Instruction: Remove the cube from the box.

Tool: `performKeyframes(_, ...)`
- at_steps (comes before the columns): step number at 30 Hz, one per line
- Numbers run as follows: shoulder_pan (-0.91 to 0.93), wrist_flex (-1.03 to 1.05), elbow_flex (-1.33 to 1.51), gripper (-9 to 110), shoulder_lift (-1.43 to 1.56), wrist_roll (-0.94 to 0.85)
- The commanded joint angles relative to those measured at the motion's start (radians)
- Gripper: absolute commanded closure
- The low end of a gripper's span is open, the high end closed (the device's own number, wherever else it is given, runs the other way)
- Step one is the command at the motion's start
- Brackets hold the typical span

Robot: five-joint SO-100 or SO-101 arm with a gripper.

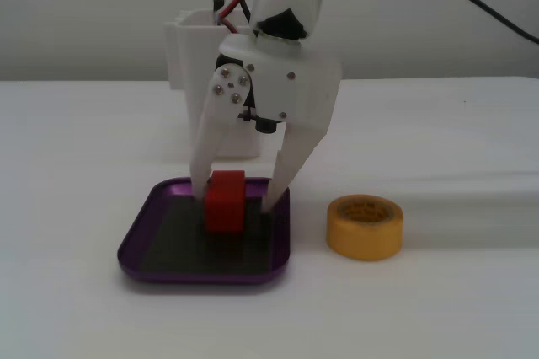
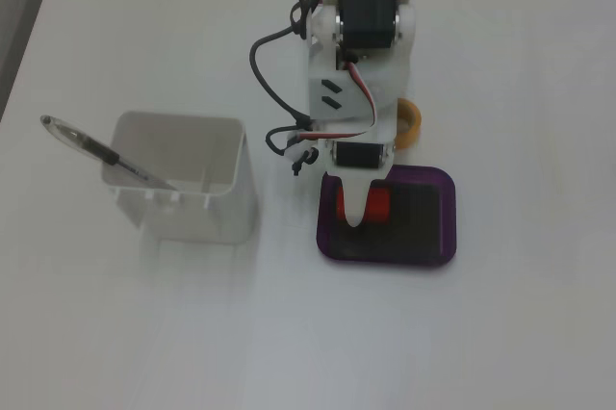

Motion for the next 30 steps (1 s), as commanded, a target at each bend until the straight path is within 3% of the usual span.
performKeyframes(1, -0.006, -0.009, -0.037, 94, -0.006, -0.003)
performKeyframes(3, -0.008, -0.034, -0.037, 102, -0.006, 0.009)
performKeyframes(10, -0.023, -0.025, -0.114, 102, 0.063, 0.011)
performKeyframes(20, -0.06, 0.258, -0.204, 102, 0.345, 0.011)
performKeyframes(30, -0.061, 0.371, 0.025, 102, 0.647, -0.002)
